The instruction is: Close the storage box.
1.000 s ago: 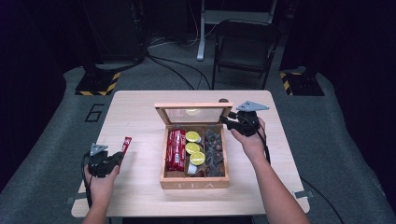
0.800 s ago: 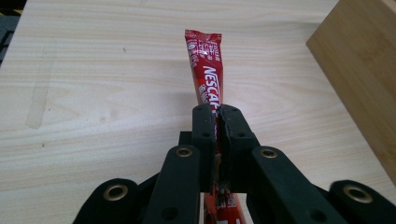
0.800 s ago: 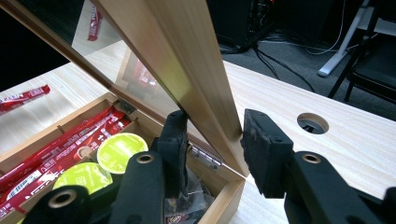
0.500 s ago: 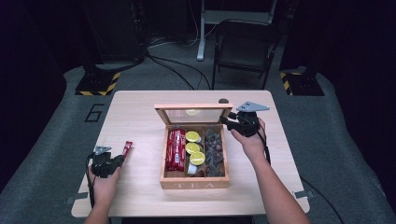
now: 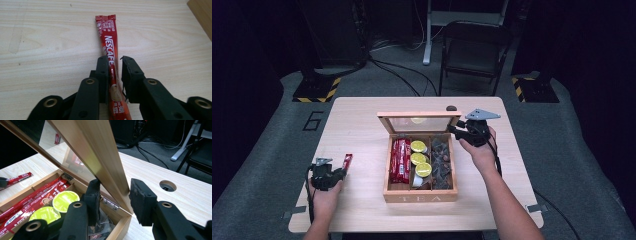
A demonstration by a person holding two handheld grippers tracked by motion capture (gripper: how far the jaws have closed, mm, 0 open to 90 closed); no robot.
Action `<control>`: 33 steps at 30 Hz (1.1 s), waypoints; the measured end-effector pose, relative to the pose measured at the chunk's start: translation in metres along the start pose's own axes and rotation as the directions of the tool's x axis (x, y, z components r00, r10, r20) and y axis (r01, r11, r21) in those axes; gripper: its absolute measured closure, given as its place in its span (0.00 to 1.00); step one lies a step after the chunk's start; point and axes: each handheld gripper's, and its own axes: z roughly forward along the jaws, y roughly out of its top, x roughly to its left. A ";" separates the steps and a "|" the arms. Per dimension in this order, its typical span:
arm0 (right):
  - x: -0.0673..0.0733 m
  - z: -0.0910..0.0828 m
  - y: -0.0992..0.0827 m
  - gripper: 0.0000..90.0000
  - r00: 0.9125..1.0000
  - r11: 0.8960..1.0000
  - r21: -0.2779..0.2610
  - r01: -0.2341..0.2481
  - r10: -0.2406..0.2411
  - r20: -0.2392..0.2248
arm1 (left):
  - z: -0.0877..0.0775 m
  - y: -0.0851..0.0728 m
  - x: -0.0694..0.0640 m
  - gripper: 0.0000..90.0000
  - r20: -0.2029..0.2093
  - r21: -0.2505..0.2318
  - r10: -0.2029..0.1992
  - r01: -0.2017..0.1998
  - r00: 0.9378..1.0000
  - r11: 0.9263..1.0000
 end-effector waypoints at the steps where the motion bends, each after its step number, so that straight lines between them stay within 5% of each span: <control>1: 0.000 0.000 0.000 0.67 1.000 1.000 0.000 0.000 0.000 0.000 | 0.000 0.000 0.000 0.82 -0.003 0.004 -0.003 0.003 1.000 1.000; 9: 0.000 0.000 0.000 0.67 1.000 1.000 0.001 0.001 -0.001 -0.001 | -0.001 0.000 0.001 0.54 0.005 -0.031 -0.042 0.042 0.999 0.999; 20: 0.000 0.000 0.000 0.67 1.000 1.000 0.002 0.002 -0.002 -0.003 | -0.006 0.003 -0.009 0.50 -0.006 -0.040 0.007 -0.007 1.000 0.999; 33: 0.000 -0.001 -0.001 0.67 1.000 1.000 0.001 0.003 -0.003 -0.003 | -0.012 0.006 -0.021 0.48 0.023 -0.072 0.022 -0.020 0.999 0.997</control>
